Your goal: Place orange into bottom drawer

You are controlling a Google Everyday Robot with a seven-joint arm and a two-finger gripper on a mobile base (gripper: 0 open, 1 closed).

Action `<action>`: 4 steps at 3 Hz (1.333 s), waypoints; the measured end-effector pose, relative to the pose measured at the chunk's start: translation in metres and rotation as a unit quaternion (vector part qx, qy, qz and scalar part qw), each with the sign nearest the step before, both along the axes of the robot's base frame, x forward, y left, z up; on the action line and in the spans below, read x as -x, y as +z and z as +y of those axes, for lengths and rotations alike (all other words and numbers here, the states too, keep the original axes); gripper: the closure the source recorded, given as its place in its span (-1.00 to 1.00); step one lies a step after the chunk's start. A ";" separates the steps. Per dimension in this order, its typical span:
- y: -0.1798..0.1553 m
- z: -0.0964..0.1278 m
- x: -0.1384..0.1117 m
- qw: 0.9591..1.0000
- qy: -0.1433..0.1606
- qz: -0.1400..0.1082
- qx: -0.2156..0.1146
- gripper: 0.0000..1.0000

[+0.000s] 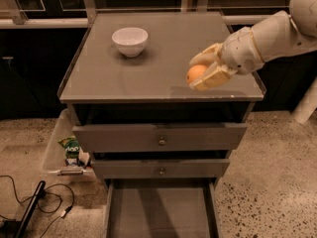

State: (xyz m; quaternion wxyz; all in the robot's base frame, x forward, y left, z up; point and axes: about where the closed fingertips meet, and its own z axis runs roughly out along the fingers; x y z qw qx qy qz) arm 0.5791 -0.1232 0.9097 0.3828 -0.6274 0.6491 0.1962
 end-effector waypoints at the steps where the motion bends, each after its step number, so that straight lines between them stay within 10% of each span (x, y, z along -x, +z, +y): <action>1: -0.027 -0.011 0.045 1.000 -0.011 0.003 -0.002 1.00; 3: -0.102 -0.015 0.100 0.997 -0.029 0.068 -0.014 1.00; 4: -0.095 -0.014 0.095 0.998 -0.029 0.061 -0.015 1.00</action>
Offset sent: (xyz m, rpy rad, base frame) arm -0.1435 -0.0269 -0.1665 0.0759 0.2315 -0.1225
